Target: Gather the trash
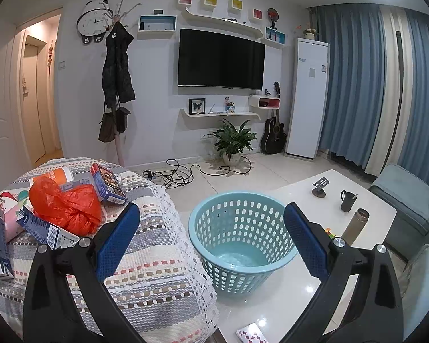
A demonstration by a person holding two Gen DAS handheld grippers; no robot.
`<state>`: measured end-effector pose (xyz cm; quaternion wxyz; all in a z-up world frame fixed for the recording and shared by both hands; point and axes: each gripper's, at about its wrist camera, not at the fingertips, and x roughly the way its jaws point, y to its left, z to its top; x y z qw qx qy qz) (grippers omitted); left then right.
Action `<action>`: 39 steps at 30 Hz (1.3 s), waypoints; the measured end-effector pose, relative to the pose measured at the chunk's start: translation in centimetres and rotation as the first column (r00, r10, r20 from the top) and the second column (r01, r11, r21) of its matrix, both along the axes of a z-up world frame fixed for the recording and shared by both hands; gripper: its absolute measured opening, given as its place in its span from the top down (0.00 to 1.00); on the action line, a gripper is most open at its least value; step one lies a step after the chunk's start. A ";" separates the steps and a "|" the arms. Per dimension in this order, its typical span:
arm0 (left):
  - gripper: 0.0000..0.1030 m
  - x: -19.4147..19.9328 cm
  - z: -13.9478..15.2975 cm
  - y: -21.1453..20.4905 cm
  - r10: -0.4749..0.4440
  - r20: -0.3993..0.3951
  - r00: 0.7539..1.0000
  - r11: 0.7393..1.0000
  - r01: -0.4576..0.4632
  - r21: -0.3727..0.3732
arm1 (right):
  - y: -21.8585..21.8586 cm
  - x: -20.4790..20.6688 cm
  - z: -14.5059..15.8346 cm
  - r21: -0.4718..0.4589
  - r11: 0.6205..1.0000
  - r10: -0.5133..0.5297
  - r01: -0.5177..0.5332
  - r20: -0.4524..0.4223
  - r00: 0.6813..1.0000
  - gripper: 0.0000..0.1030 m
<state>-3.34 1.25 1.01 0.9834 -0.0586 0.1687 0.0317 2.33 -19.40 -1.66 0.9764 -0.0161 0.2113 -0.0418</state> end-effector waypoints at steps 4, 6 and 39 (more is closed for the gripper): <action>0.10 0.0 0.0 0.2 0.009 0.000 1.000 1.000 -0.009 -0.002 | 0.0 0.0 0.0 0.000 1.000 0.002 -0.002 0.001 1.000 0.07; 0.10 -0.1 0.0 0.4 0.027 0.008 1.000 1.000 -0.027 -0.001 | 0.1 0.0 0.0 -0.008 1.000 0.004 -0.004 0.007 1.000 0.07; 0.10 -1.0 0.9 0.5 0.060 0.022 0.998 0.998 -0.061 0.024 | 0.7 0.4 -0.1 0.007 1.000 0.022 -0.022 0.003 1.000 0.07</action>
